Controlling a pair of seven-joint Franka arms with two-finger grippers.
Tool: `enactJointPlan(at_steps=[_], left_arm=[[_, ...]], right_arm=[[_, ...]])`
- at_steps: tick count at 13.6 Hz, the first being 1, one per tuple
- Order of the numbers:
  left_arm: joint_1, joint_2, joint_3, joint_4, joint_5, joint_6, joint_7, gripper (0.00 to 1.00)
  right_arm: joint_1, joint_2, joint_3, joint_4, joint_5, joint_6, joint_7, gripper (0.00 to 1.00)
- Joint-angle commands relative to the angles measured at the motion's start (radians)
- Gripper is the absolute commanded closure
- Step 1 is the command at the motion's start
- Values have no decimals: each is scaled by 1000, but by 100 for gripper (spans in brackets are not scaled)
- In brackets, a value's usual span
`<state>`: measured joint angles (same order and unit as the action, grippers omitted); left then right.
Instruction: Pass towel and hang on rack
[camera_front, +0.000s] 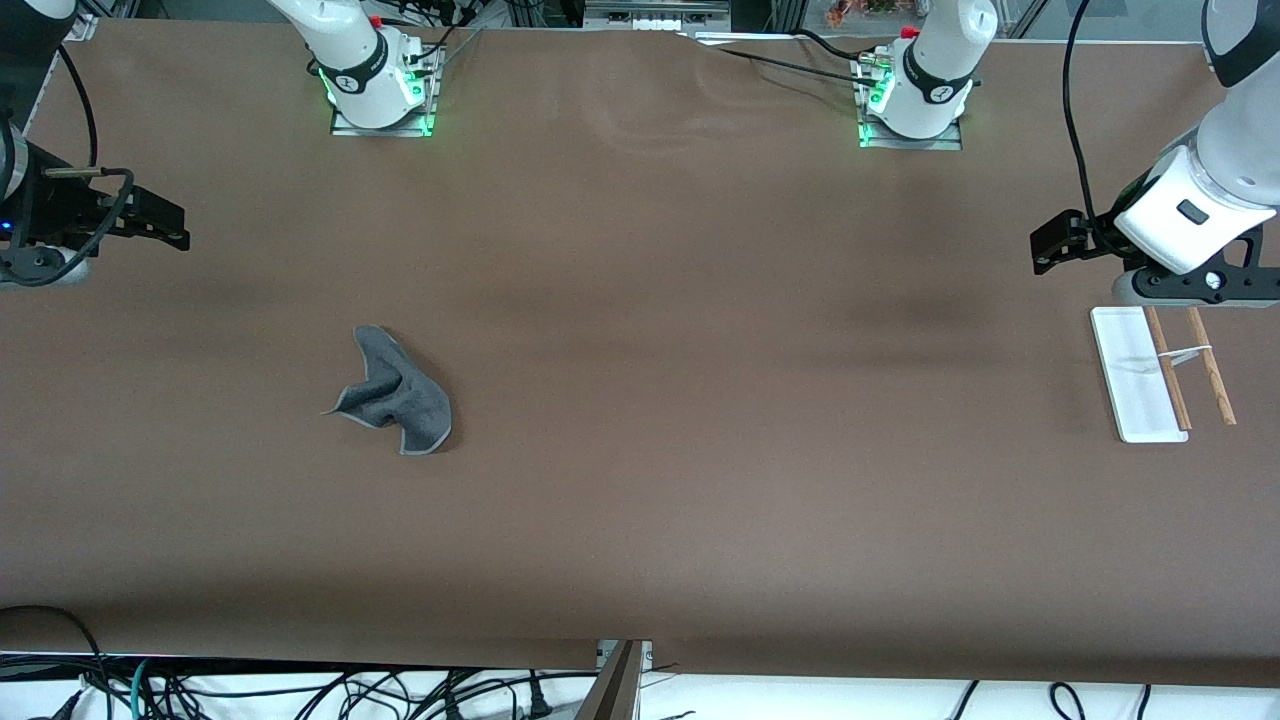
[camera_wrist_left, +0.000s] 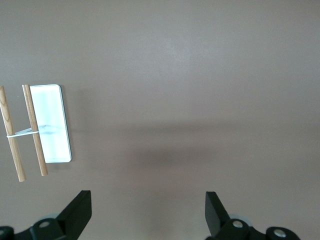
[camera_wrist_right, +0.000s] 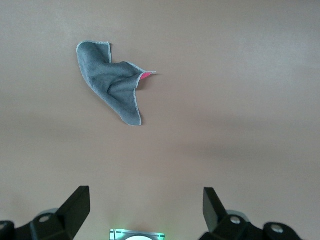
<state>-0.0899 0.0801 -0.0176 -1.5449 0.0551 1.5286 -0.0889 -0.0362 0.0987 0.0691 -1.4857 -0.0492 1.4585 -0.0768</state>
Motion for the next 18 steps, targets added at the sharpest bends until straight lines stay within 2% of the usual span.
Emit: enactJointPlan(at_steps=[1,12,16,18], left_arm=[[-1,1,-1,22,2,-22,23,0],[-1,3,-1,22,2,-21,23,0],[-1,6,-1,22,2,-18,23,0],[-1,10,1,22,3,-10,23,0]], right_arm=[[-13,-7,9,-4,19,-3,11,0],[-11,2,9,-2,19,9,9,0],[-8,25,12,-2,17,42,11,0],[-5,67,12,-4,12,72,12,0]])
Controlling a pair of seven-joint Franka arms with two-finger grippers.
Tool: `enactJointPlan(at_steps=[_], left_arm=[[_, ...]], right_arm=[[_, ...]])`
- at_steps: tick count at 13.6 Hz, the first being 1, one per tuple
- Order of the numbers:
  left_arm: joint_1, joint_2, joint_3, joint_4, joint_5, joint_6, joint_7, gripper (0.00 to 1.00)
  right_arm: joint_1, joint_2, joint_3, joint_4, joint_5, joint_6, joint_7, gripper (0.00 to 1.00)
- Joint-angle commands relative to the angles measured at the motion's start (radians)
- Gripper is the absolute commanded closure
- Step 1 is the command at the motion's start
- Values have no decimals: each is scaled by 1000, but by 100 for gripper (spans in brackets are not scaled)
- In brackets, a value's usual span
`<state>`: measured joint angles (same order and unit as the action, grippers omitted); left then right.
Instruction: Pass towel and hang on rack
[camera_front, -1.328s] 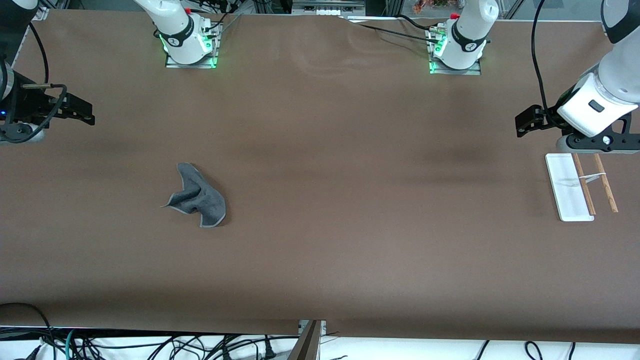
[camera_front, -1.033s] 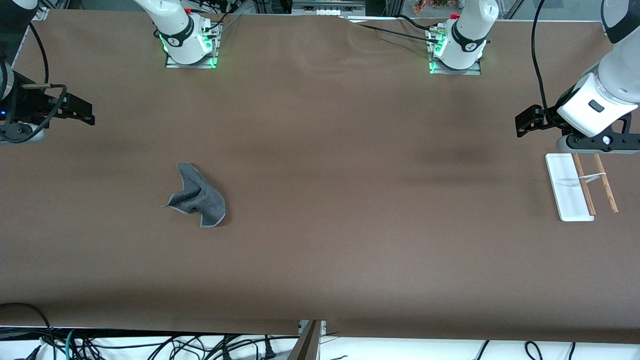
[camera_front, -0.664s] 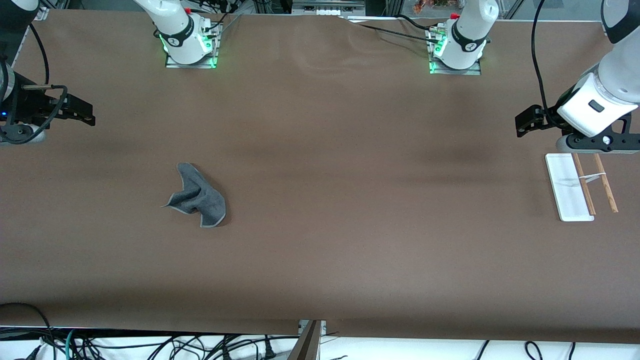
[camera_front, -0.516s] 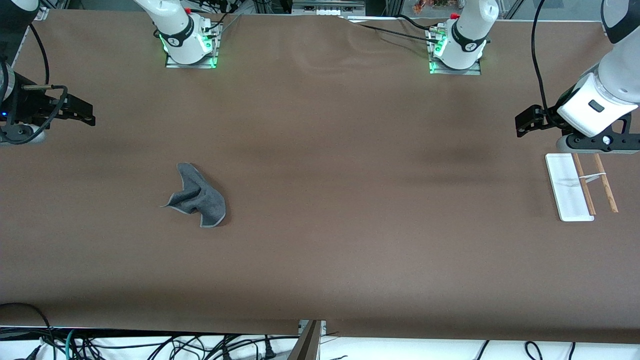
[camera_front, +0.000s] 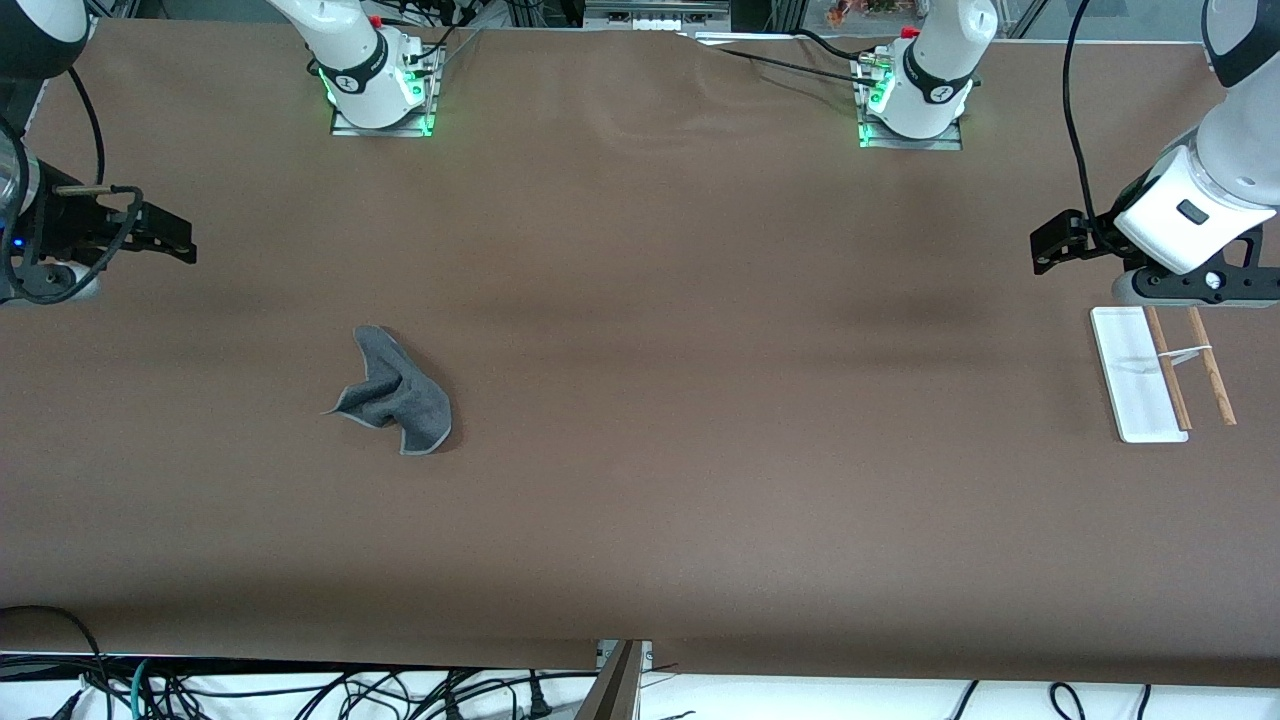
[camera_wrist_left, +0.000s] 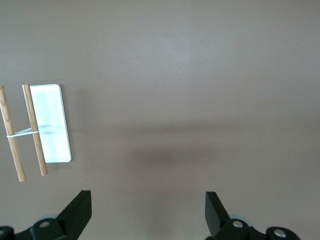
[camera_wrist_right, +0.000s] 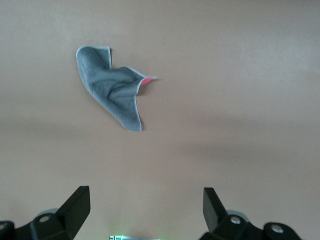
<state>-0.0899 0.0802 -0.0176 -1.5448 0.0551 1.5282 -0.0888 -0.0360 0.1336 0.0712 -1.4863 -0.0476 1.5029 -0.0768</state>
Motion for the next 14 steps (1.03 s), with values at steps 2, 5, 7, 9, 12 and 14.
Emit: enactJointPlan(at_steps=[2,5,7,9,12,14], left_arm=[[1,15,1,22,2,-8,21,0],[1,49,1,66,3,-3,21,0],[4,70,1,86,2,-3,23,0],[6,85,1,100,3,-2,23,0],[9,139,2,166,3,-2,26,0],[9,153,4,178,2,-2,26,0]], right_arm=[[-5,82,10,-3,12,43,14,0],[-4,135,12,-3,8,76,12,0],[2,188,13,-3,9,106,17,0],[4,233,13,-3,6,149,15,0],[2,306,12,-3,5,206,14,0],[4,357,12,-5,5,246,17,0]])
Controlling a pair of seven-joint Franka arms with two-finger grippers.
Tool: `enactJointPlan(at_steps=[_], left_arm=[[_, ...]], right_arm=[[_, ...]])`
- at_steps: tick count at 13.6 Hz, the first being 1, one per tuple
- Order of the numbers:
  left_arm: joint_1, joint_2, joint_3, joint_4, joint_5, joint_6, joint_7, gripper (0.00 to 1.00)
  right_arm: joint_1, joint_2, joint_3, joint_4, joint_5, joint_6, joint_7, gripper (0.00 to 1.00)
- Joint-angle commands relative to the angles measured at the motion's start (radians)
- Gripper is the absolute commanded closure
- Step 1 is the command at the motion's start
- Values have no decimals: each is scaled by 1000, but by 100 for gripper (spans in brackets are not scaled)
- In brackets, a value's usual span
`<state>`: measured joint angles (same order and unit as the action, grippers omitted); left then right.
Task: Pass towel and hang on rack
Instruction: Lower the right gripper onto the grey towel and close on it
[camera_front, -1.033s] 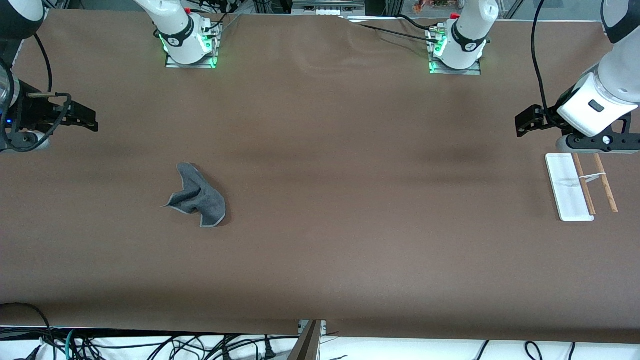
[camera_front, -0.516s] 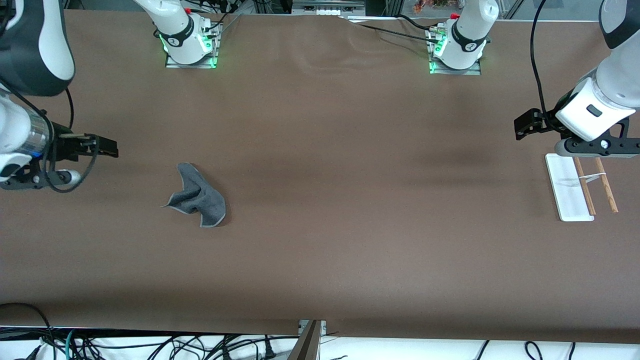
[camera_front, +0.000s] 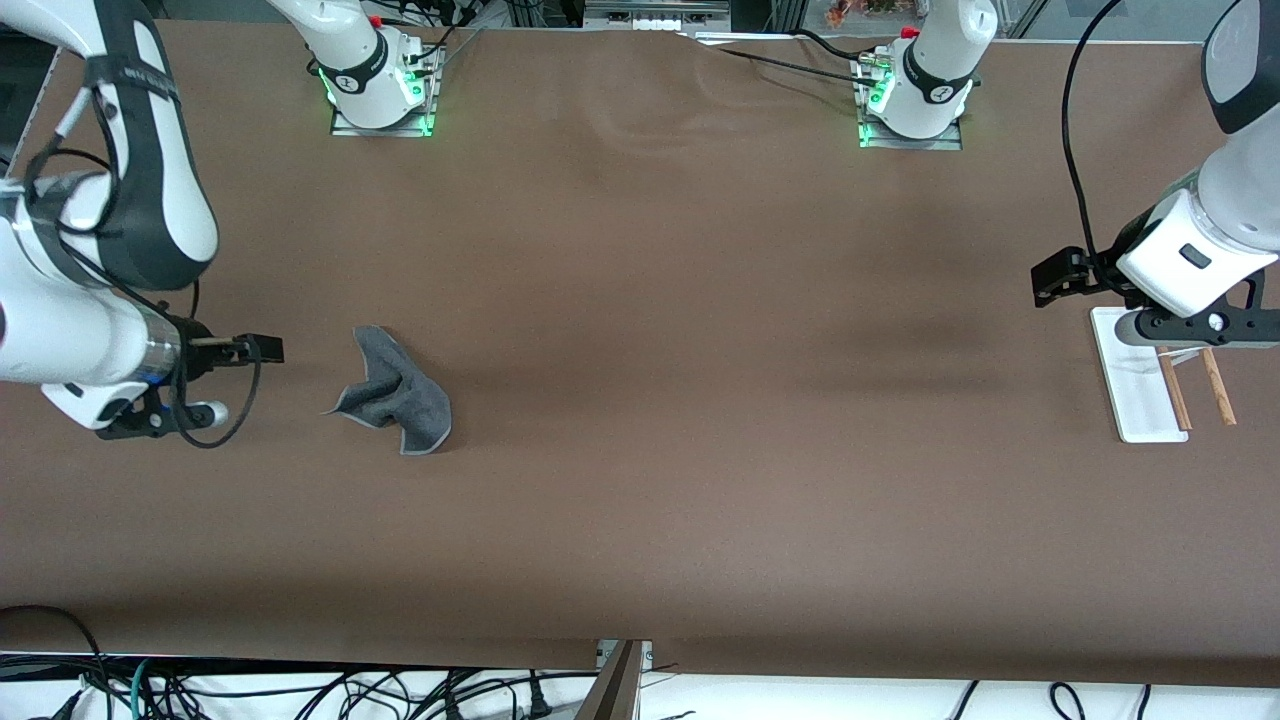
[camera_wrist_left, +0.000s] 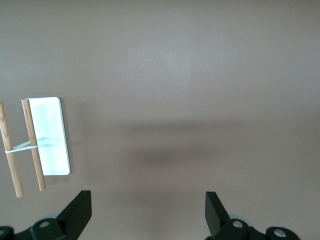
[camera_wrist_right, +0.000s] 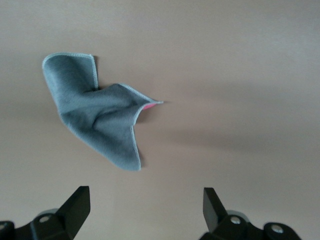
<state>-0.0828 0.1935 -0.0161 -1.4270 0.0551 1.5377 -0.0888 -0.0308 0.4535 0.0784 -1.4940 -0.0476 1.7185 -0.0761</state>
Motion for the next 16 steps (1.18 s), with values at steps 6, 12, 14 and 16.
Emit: enactJointPlan(at_steps=[6,12,14,16], left_arm=[[2,41,5,60,0,-7,26,0],[2,41,4,60,0,-7,24,0],[2,41,5,60,0,-7,26,0],[2,41,5,60,0,-5,26,0]], right_arm=[[-8,155,4,0,9,122,24,0],[-9,244,4,-9,12,222,26,0],[-9,264,4,-9,12,230,26,0],[-11,278,4,-9,15,239,26,0]])
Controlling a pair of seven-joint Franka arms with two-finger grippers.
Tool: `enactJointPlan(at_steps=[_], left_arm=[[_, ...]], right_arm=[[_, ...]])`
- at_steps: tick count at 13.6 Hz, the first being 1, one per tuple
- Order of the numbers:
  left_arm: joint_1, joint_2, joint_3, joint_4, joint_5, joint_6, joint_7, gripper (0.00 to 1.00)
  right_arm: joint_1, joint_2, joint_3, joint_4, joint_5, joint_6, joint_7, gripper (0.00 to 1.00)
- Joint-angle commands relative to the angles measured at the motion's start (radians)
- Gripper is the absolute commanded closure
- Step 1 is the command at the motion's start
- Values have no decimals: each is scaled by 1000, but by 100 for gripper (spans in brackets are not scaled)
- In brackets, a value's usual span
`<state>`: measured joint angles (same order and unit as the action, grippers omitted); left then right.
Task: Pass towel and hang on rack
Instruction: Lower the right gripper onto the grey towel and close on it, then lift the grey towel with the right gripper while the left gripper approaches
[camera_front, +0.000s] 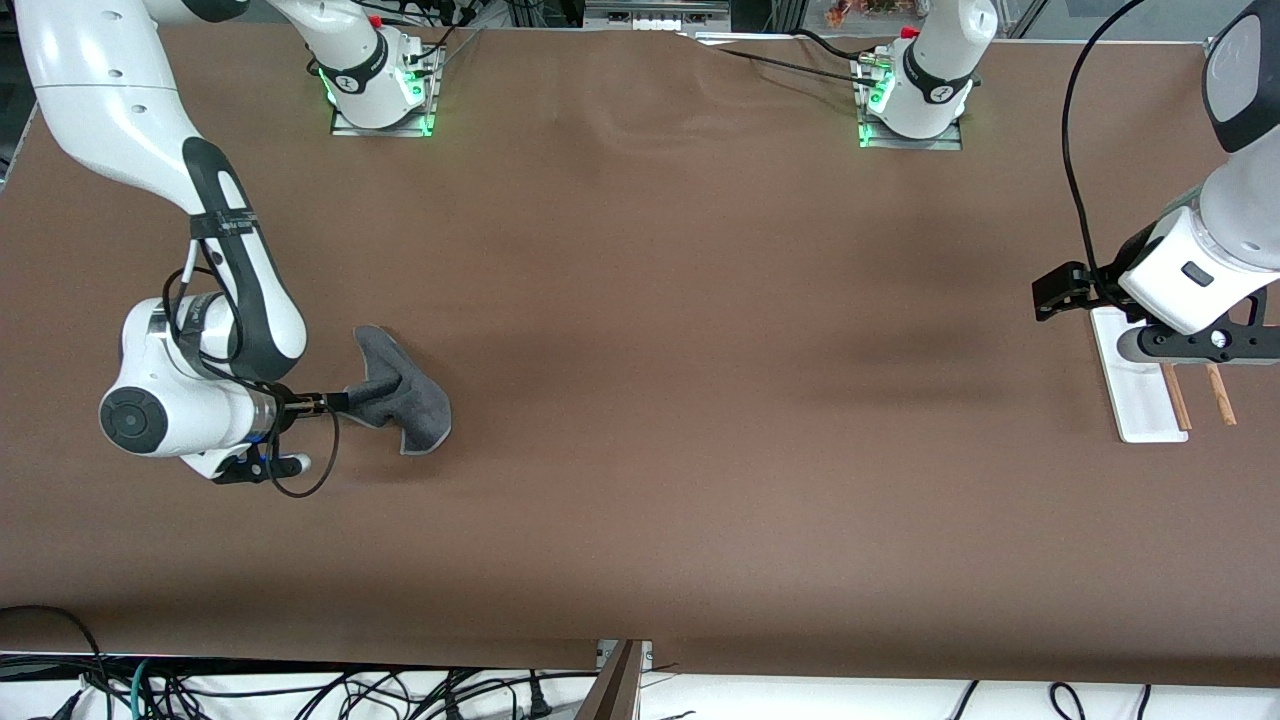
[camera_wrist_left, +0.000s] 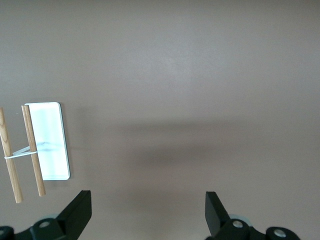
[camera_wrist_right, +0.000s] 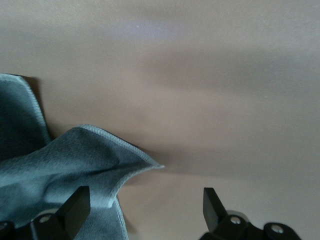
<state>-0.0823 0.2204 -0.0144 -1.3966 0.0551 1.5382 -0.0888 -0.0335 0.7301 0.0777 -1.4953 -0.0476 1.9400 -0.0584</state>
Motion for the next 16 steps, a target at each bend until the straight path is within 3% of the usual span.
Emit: enactJointPlan(at_steps=[1,11,12,15,16], left_arm=[[1,14,4,30,0,-7,26,0],[3,14,2,30,0,-7,26,0],[3,14,2,30,0,-7,26,0],[1,14,4,30,0,-7,26,0],[3,14,2,30,0,-7,26,0]], right_arm=[[-8,6,5,-13,15,25,8,0],[-8,38,5,-19,20,59,8,15],[-8,40,5,-19,20,63,8,24],[-8,40,7,-19,20,60,9,69],[-8,40,7,-19,20,60,9,77]])
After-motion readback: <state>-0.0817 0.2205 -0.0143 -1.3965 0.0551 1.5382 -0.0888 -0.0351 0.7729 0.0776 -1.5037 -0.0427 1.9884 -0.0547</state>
